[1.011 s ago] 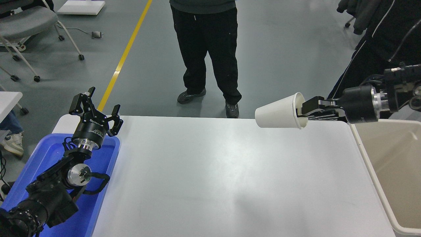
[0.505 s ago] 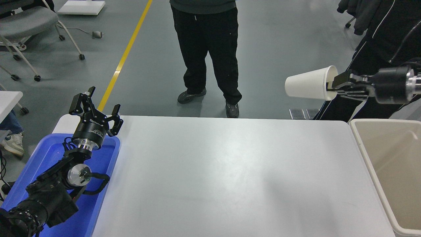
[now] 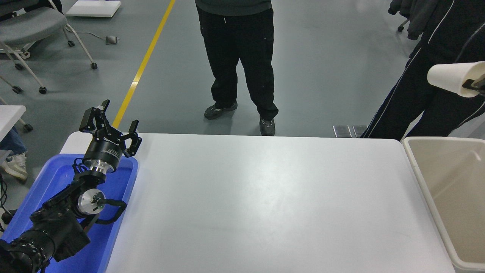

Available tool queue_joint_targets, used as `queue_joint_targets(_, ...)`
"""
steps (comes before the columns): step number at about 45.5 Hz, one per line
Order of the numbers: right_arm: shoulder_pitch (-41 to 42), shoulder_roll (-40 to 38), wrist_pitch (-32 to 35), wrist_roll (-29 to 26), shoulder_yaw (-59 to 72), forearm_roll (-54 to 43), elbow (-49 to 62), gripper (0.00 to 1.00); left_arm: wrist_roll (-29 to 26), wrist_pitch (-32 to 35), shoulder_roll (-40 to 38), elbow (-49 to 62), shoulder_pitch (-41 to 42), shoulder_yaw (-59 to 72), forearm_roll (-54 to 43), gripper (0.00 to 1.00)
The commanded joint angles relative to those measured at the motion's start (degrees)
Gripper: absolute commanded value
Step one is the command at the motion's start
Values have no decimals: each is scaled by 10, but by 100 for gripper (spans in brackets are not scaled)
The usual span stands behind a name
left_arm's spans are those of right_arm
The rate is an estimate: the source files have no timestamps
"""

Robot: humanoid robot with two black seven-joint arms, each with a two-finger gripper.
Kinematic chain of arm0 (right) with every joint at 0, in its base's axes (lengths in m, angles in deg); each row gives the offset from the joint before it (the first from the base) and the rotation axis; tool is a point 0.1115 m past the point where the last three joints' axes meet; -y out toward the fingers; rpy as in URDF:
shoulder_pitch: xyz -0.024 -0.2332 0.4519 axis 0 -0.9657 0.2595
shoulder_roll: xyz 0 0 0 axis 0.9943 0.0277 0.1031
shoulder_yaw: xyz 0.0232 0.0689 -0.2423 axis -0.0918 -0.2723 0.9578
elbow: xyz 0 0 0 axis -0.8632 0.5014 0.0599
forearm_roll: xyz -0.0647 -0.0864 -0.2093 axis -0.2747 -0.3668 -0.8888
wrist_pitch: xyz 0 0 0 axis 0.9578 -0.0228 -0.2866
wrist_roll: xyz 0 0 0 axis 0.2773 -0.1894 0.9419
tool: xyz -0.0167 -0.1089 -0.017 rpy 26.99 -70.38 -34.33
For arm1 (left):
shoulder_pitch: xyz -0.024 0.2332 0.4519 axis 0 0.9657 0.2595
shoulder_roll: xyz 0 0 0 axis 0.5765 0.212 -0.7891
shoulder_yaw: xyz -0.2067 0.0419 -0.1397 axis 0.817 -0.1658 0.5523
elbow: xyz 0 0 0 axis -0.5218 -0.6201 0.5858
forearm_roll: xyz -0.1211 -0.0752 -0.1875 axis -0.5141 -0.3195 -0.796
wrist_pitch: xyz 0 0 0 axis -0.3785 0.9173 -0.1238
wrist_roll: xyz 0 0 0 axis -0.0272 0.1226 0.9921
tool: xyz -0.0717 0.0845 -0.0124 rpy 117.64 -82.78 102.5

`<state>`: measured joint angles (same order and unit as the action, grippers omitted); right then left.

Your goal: Dispose of the paper cup in the dustbin

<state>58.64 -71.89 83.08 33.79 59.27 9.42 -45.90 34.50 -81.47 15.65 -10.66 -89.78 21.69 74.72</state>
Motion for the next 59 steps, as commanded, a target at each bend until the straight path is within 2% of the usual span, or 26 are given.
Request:
queue_joint_targets(1,-65,9,-52,-141,-28,46,60,0,0,0,0,0,0,0,0,100)
queue_joint_targets(10,-94,10,-106,-243,-61,45,62,0,0,0,0,0,0,0,0,100)
queue_joint_targets(19,-131,24,-167,-289,-64,46,62,0,0,0,0,0,0,0,0,100)
queue_joint_targets(26,-167,53,-219,-305,-71,46,62,0,0,0,0,0,0,0,0,100)
queue_joint_targets(36,-219,112,-255,-306,-87,46,61,0,0,0,0,0,0,0,0,100)
queue_joint_targets(59,-263,192,-275,-305,-93,54,61,0,0,0,0,0,0,0,0,100)
